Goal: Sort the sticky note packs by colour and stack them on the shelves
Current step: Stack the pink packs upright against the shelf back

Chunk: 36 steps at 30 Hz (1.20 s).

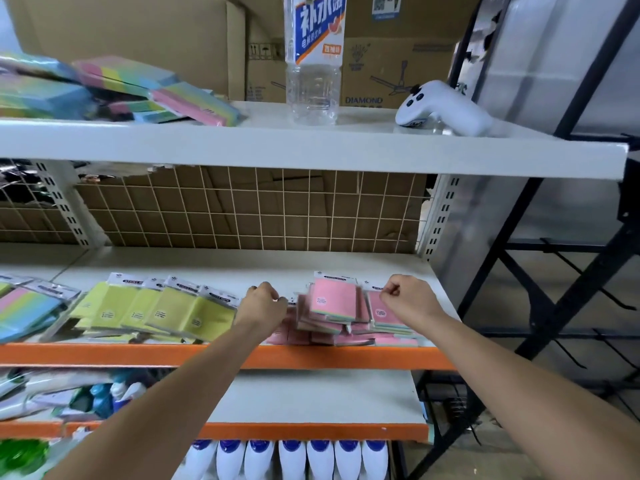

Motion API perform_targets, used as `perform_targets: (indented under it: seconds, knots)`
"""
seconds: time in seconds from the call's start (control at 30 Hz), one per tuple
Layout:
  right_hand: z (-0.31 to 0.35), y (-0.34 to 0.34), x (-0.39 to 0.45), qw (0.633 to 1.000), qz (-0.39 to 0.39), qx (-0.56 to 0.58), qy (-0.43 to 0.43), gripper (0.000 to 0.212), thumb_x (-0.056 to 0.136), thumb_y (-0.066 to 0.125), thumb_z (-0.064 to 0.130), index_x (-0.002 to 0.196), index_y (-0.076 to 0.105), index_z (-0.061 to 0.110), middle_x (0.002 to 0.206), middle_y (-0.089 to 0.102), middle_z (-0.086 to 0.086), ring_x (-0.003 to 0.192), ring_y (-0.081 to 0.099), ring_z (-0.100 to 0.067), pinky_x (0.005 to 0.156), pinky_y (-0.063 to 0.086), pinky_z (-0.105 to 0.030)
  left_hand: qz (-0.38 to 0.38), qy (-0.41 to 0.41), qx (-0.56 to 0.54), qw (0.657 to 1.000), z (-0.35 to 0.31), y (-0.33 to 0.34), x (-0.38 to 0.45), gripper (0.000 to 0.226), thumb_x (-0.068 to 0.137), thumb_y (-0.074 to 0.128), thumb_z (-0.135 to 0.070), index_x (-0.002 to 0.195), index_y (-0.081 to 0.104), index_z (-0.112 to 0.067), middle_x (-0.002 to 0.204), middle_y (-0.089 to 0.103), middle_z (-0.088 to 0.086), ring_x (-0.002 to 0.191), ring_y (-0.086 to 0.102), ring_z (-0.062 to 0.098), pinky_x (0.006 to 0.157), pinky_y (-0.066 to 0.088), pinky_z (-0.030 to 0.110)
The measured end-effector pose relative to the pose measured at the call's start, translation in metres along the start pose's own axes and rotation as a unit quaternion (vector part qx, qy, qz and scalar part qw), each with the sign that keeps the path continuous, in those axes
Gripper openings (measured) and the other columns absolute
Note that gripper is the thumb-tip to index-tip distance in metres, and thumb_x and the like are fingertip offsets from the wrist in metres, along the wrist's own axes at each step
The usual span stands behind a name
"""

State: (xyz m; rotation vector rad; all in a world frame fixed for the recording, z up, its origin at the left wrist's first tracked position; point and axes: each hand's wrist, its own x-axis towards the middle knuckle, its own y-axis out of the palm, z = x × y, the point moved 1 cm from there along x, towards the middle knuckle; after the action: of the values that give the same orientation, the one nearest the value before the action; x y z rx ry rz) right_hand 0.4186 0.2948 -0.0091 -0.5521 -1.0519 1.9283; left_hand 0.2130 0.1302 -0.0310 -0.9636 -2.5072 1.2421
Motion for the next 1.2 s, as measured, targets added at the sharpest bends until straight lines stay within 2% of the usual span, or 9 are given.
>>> perform_targets:
  seconds: [0.13, 0.23, 0.33, 0.47, 0.6, 0.77, 0.93, 1.1, 1.2]
  knots:
    - [0.013, 0.001, -0.02, 1.0, -0.002, -0.002, -0.01, 0.013, 0.085, 0.056, 0.02, 0.073, 0.062, 0.02, 0.077, 0.065, 0.003, 0.08, 0.061, -0.02, 0.07, 0.05, -0.031, 0.02, 0.026, -0.015, 0.999, -0.01, -0.011, -0.013, 0.012, 0.086, 0.049, -0.017, 0.075, 0.052, -0.019, 0.077, 0.058, -0.001, 0.076, 0.053, 0.023, 0.067, 0.043, 0.026]
    - [0.022, 0.005, -0.04, 0.999, -0.003, -0.024, -0.021, 0.025, 0.084, 0.056, 0.02, 0.06, 0.051, 0.025, 0.065, 0.057, 0.007, 0.078, 0.059, -0.022, 0.068, 0.046, -0.031, 0.031, 0.051, -0.008, 0.998, -0.015, -0.018, -0.03, 0.01, 0.088, 0.047, -0.015, 0.082, 0.055, -0.016, 0.08, 0.057, 0.0, 0.075, 0.05, 0.022, 0.065, 0.037, 0.023]
    - [0.029, 0.005, -0.058, 0.999, -0.004, -0.029, -0.022, 0.029, 0.084, 0.058, 0.021, 0.058, 0.048, 0.027, 0.071, 0.06, 0.005, 0.084, 0.062, -0.022, 0.075, 0.048, -0.032, 0.04, 0.067, 0.0, 0.997, -0.017, -0.024, -0.045, 0.01, 0.089, 0.046, -0.016, 0.082, 0.054, -0.018, 0.082, 0.057, 0.0, 0.074, 0.05, 0.021, 0.062, 0.037, 0.022]
    - [0.039, 0.004, -0.083, 0.999, -0.006, -0.039, -0.019, 0.029, 0.088, 0.057, 0.023, 0.062, 0.048, 0.029, 0.078, 0.059, 0.006, 0.086, 0.057, -0.018, 0.069, 0.037, -0.025, 0.1, 0.095, 0.012, 0.99, -0.02, -0.031, -0.067, 0.015, 0.09, 0.047, -0.018, 0.076, 0.052, -0.02, 0.075, 0.054, -0.003, 0.061, 0.048, 0.011, 0.045, 0.033, 0.019]
    - [0.047, 0.003, -0.104, 0.999, -0.016, -0.029, -0.012, 0.015, 0.088, 0.058, 0.024, 0.073, 0.057, 0.026, 0.084, 0.063, 0.003, 0.091, 0.059, -0.019, 0.071, 0.041, -0.026, 0.133, 0.129, 0.036, 0.982, -0.023, -0.039, -0.087, 0.008, 0.089, 0.049, -0.019, 0.085, 0.056, -0.019, 0.089, 0.058, 0.001, 0.08, 0.05, 0.018, 0.052, 0.036, 0.022]
    - [0.051, 0.003, -0.119, 1.0, -0.011, -0.018, -0.005, 0.017, 0.087, 0.059, 0.024, 0.07, 0.058, 0.024, 0.082, 0.063, 0.003, 0.087, 0.058, -0.02, 0.078, 0.048, -0.029, 0.149, 0.135, 0.03, 0.979, -0.033, -0.046, -0.105, 0.016, 0.091, 0.05, -0.021, 0.1, 0.062, -0.015, 0.093, 0.056, 0.001, 0.083, 0.049, 0.02, 0.063, 0.038, 0.023]
    - [0.05, 0.001, -0.123, 1.0, 0.007, -0.023, -0.006, 0.021, 0.088, 0.057, 0.024, 0.067, 0.055, 0.026, 0.079, 0.058, 0.006, 0.084, 0.055, -0.018, 0.08, 0.047, -0.029, 0.145, 0.13, 0.014, 0.981, -0.042, -0.044, -0.114, 0.012, 0.093, 0.047, -0.021, 0.101, 0.056, -0.018, 0.099, 0.057, 0.004, 0.081, 0.05, 0.021, 0.052, 0.038, 0.021]
    - [0.044, -0.009, -0.117, 0.999, 0.017, -0.036, -0.019, 0.011, 0.089, 0.057, 0.024, 0.08, 0.064, 0.023, 0.084, 0.059, 0.006, 0.084, 0.054, -0.015, 0.068, 0.039, -0.024, 0.135, 0.119, 0.027, 0.983, -0.05, -0.033, -0.113, 0.031, 0.093, 0.047, -0.021, 0.12, 0.056, -0.01, 0.117, 0.059, 0.008, 0.089, 0.049, 0.021, 0.07, 0.04, 0.024]
    - [0.038, -0.014, -0.109, 0.999, 0.03, -0.023, -0.015, 0.015, 0.088, 0.056, 0.024, 0.074, 0.06, 0.024, 0.083, 0.058, 0.007, 0.082, 0.053, -0.014, 0.064, 0.035, -0.024, 0.113, 0.1, 0.018, 0.988, -0.055, -0.026, -0.107, 0.032, 0.094, 0.048, -0.025, 0.123, 0.054, -0.013, 0.118, 0.059, 0.007, 0.086, 0.053, 0.022, 0.067, 0.042, 0.024]
